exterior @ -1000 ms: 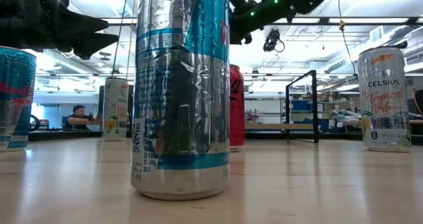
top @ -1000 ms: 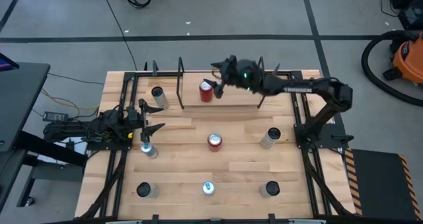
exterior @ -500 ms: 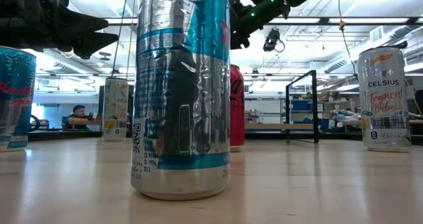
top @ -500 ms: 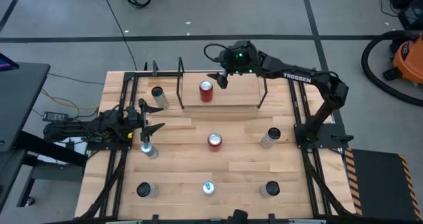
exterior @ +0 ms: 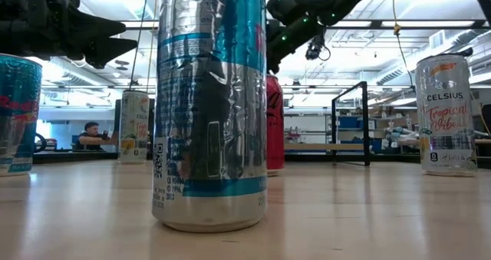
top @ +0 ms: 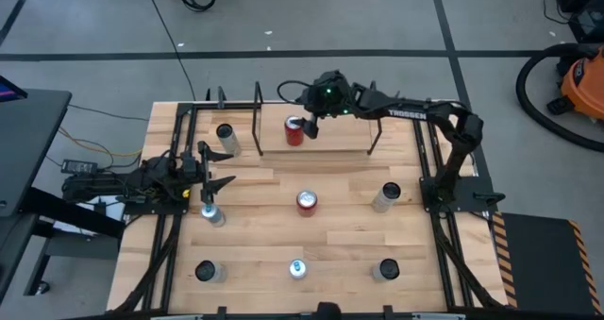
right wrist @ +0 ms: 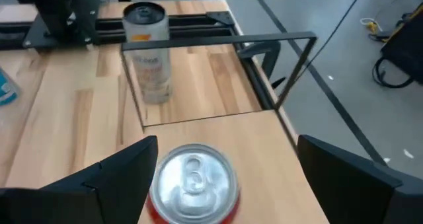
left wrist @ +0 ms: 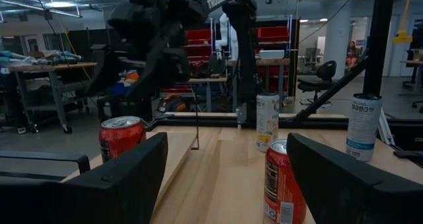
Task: Place canned beverage on shelf
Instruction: Put the right red soda can on the shelf
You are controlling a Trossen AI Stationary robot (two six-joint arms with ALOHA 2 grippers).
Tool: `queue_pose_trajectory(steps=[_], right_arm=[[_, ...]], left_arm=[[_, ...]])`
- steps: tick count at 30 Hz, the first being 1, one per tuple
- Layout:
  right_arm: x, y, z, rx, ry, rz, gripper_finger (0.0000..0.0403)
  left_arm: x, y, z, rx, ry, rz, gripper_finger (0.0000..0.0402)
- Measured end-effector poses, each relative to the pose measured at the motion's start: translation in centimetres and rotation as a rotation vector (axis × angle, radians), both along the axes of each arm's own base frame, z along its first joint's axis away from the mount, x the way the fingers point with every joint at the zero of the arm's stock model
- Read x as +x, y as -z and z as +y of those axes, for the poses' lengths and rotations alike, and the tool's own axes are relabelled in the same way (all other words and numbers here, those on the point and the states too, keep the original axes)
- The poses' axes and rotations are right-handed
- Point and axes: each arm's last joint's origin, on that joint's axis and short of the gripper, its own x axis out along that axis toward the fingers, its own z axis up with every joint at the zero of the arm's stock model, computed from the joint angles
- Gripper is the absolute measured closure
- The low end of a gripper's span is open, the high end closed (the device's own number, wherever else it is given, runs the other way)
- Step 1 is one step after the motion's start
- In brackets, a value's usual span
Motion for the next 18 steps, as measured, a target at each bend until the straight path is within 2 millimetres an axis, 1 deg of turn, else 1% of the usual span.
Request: queue_pose_trajectory(steps=[7, 11, 18], right_arm=[[0.5, 1.2, 0.2, 0.016, -0.016, 0.044, 0.0031], [0.9, 2.2, 0.3, 0.037, -0.031, 0.073, 0.0031], [1.1, 2.9, 0.5, 0.046, -0.033, 0.103, 0.0031]], left_arm=[[0.0, 0.1, 0.0, 0.0, 0.0, 0.006, 0.0086], [0.0, 0.1, 0.0, -0.001, 0.0, 0.013, 0.0086], [0.0, 0.1, 0.0, 0.0, 0.0, 0.015, 0.0086]])
